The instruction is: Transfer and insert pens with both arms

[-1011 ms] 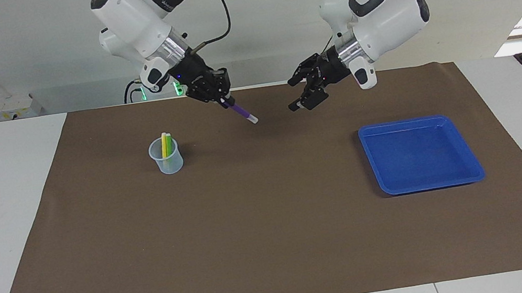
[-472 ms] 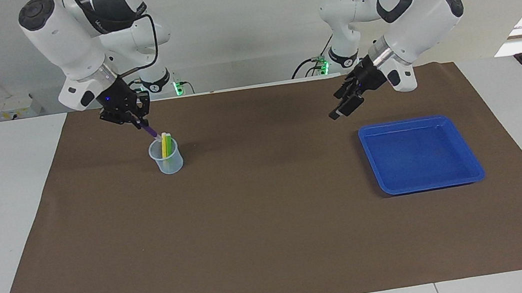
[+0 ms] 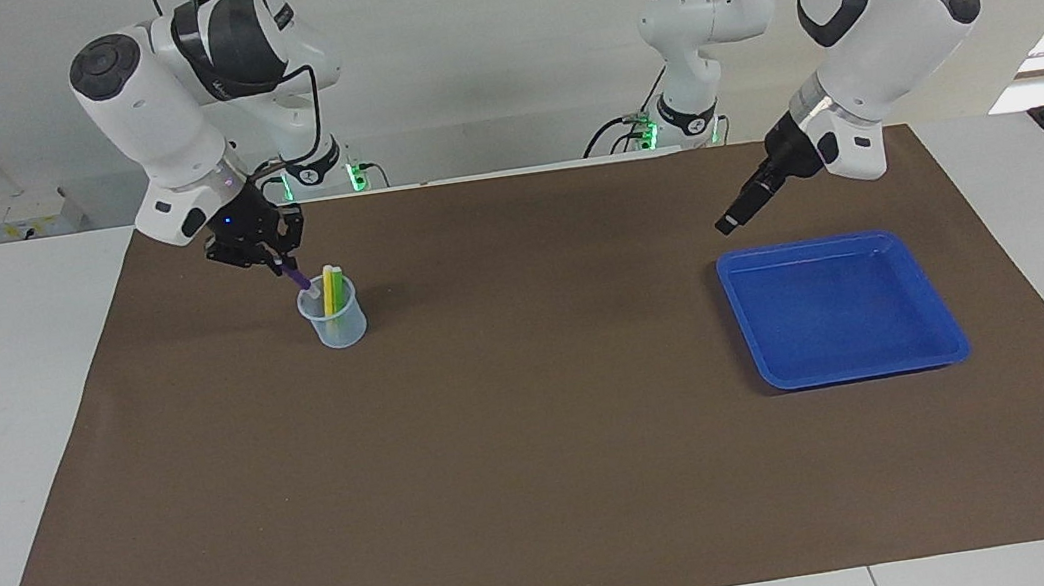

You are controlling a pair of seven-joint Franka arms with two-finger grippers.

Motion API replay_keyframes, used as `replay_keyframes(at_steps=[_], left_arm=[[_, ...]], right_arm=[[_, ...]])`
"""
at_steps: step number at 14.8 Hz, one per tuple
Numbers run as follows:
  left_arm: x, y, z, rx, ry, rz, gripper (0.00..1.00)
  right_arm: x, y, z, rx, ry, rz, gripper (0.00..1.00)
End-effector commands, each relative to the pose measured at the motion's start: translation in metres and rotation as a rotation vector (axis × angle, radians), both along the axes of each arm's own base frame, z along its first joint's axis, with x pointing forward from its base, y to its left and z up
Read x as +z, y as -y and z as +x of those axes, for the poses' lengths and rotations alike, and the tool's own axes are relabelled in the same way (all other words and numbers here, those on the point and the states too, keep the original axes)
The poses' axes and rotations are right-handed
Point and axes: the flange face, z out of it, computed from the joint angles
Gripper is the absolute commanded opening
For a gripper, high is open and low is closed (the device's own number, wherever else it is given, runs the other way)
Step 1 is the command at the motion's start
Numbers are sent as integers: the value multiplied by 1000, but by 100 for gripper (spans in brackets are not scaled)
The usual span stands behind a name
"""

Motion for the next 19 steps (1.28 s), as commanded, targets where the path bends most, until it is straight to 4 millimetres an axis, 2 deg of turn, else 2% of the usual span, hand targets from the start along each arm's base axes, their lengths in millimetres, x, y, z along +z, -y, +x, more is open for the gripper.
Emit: replay_keyframes(at_steps=[1, 2, 3, 4, 6, 11, 13, 14, 17, 19], left_arm=[[24, -18, 16, -105, -4, 76, 100], [32, -21, 21, -165, -2, 88, 100], [40, -29, 25, -218, -2, 99, 100], [48, -36, 26, -262, -9, 113, 100], [64, -43, 24, -355, 0, 142, 100], [98, -52, 12, -523, -6, 173, 100], [106, -53, 5, -592, 2, 179, 100], [110, -49, 3, -624, 20, 176, 100], [97, -52, 7, -674, 93, 179, 100], [84, -51, 1, -676, 119, 185, 100]], right_arm=[[-11, 0, -6, 17, 10, -21, 18], [-10, 2, -6, 13, 6, -20, 51], [-10, 4, -5, 9, 3, -19, 88], [-8, 5, -4, 8, 4, -17, 100], [17, 5, 0, 7, 13, -10, 100], [123, 2, 14, 14, 20, 5, 100], [157, -3, 20, 33, 12, -8, 100], [172, -5, 17, 41, 9, -10, 100], [180, -1, 5, 41, -17, -40, 100], [187, 5, 3, 29, -7, -43, 100]])
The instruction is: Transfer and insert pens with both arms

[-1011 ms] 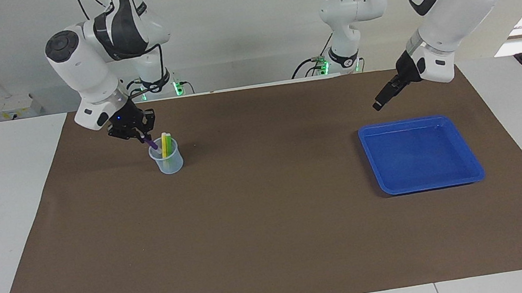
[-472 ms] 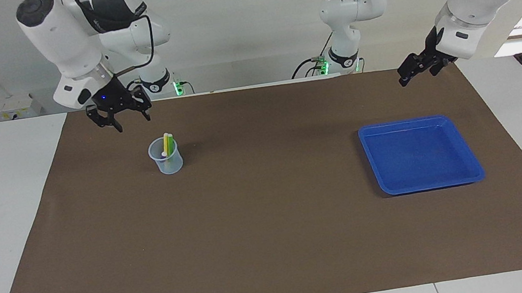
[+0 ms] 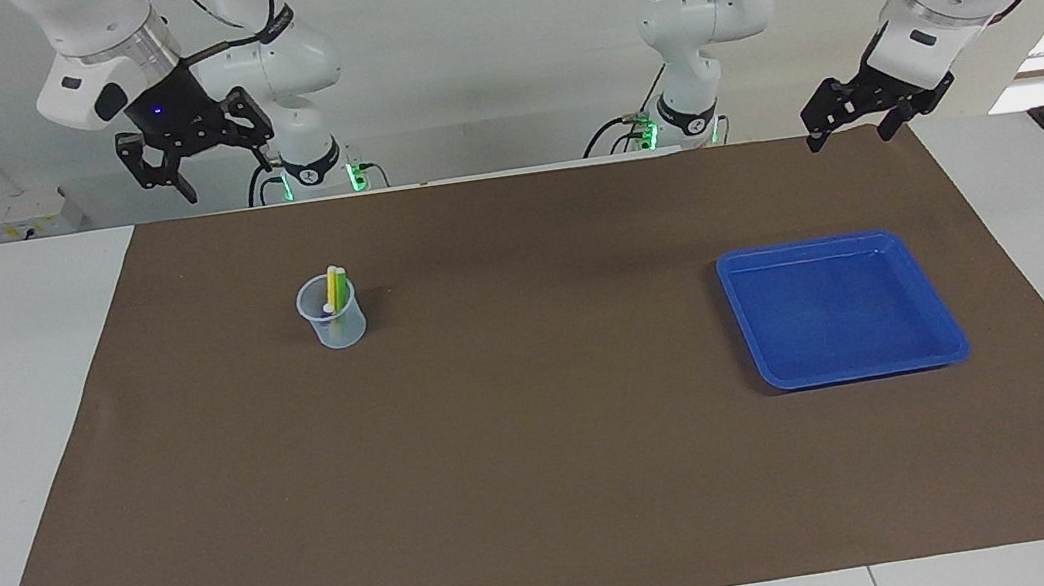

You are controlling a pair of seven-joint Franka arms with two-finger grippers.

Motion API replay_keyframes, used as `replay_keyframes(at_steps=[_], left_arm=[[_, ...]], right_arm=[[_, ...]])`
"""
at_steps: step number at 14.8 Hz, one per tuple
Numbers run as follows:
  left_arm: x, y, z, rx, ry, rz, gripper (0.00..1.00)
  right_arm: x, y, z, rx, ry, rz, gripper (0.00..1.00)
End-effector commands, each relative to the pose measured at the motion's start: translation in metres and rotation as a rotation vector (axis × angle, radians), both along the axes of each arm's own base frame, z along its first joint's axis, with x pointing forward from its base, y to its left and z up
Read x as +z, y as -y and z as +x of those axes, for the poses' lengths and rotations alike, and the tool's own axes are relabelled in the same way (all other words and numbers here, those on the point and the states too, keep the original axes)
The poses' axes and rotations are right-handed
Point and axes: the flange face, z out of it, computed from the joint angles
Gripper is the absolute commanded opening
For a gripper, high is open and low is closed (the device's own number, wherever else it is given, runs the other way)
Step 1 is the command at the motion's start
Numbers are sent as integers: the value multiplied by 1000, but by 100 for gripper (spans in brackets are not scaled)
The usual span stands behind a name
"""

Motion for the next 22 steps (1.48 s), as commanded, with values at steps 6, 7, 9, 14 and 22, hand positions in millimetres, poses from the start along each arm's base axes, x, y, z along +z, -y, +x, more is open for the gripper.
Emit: replay_keyframes(at_steps=[6, 7, 9, 14, 22], left_arm=[[-7, -1, -20, -32, -12, 13, 100], [-3, -2, -19, -31, -5, 9, 100], [-3, -2, -18, -29, 2, 8, 100], [-2, -7, -17, -17, 4, -4, 100], [-1, -10, -18, -14, 13, -5, 100]], right_arm=[[8, 28, 13, -101, -13, -112, 100], [9, 36, 16, -138, -19, -111, 100], [9, 49, 30, -164, -33, -114, 100], [10, 54, 35, -176, -40, -114, 100], [12, 49, 33, -166, -51, -118, 100]])
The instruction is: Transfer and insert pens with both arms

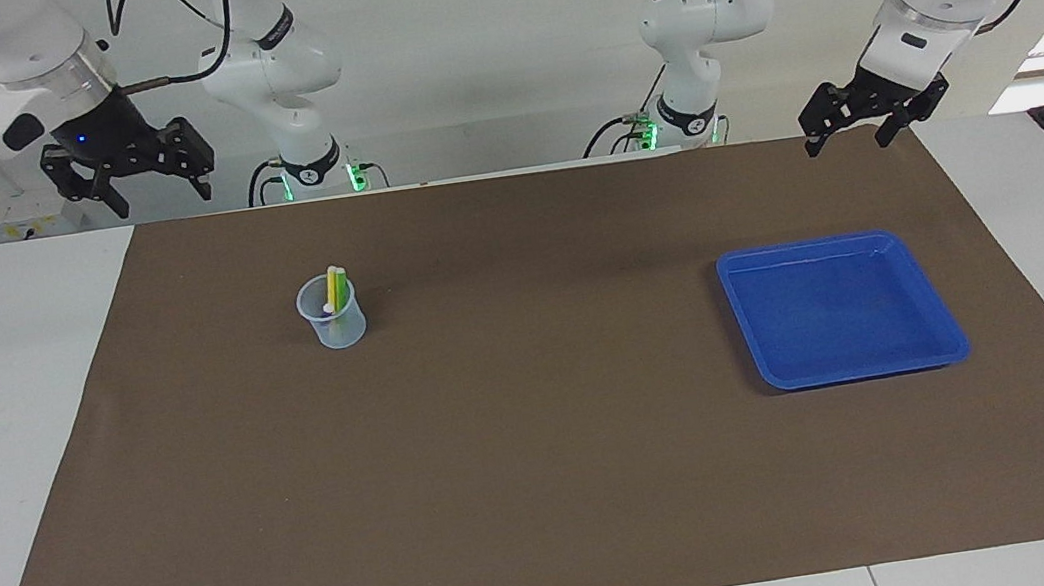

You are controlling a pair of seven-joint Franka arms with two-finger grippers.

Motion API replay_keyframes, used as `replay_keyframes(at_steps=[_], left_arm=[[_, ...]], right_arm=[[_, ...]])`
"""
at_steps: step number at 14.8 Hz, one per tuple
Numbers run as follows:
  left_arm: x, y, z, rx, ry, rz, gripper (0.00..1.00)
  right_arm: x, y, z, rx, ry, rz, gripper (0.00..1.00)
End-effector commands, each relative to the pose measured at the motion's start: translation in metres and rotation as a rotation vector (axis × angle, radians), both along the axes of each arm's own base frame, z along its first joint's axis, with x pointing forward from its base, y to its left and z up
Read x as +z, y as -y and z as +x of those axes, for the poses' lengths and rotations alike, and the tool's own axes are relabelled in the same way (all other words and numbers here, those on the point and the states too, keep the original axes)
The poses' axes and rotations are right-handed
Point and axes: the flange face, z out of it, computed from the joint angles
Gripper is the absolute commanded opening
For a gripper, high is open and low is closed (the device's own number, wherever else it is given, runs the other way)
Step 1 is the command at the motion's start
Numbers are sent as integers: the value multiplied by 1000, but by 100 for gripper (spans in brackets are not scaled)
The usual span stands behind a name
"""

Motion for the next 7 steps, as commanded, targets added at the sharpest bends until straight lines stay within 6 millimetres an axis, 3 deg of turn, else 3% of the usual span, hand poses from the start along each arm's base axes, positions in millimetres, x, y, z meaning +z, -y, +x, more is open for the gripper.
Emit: replay_keyframes(at_steps=[1, 7], left_arm=[[5, -4, -4, -7, 5, -3, 100], [4, -6, -3, -4, 13, -4, 100]], right_arm=[[5, 4, 0, -19, -10, -21, 100], [2, 10, 0, -30, -16, -23, 100]])
